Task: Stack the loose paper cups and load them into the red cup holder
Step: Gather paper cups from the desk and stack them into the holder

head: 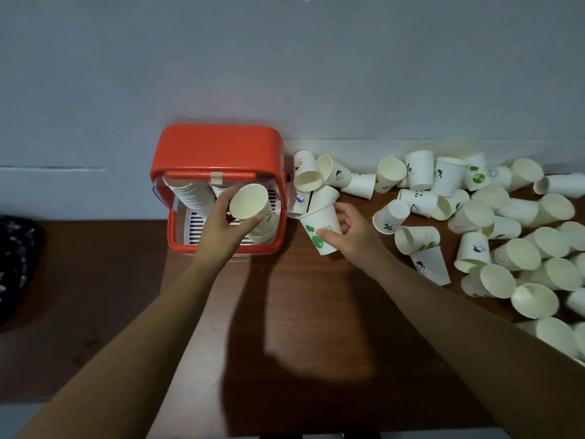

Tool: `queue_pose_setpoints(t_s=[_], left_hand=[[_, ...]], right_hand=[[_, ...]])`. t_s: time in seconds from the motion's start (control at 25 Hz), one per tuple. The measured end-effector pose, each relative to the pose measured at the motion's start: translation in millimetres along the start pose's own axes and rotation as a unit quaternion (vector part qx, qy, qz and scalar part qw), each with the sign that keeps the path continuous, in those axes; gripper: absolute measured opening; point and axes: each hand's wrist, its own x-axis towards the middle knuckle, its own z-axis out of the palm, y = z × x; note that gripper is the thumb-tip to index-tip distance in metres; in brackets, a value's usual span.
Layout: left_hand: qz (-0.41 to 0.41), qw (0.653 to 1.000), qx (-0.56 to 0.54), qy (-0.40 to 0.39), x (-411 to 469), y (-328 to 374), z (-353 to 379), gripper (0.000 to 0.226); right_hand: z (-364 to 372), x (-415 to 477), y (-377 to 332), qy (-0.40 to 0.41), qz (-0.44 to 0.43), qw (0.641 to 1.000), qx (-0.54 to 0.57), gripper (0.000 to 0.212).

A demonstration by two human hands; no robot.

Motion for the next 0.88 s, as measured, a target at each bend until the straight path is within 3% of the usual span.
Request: queue_pose_setpoints(t_s=[0.28,0.48,0.56,0.68,0.8,0.88], left_hand=[[-0.019,0.986,0.164,0.007,8.2,-28.2,10.9,0.068],[-0.036,0.964,0.248,-0.091,6.7,-45.2,10.2,0.088],[-0.022,0.961,0.261,-0.087,3.3,-39.1,7.7,0.087],[0.016,0.984,0.171,-0.038,-8.9,-19.5,1.6,0.06],[-0.023,0.995,-0.018,-0.097,-14.1,1.9,-2.6,0.044],[-0.017,0.992,-0.061,-0.109,-9.9,5.9,-5.0,0.04]], right_hand=[[16.2,-3.0,-6.6,0.006,0.012,0.999,0.039,0.057],[29.7,0.1,-10.0,-0.003,-0.001,0.999,0.041,0.051],[35.9,3.5,-11.7,-0.016,-0.013,0.999,0.039,0.053],[45.3,8.6,-21.5,-0.036,-0.04,0.997,0.051,0.057],[55.9,13.3,-32.0,-0.063,-0.064,0.994,0.054,0.059],[63.5,16.0,-39.3,-0.075,-0.077,0.993,0.054,0.058]])
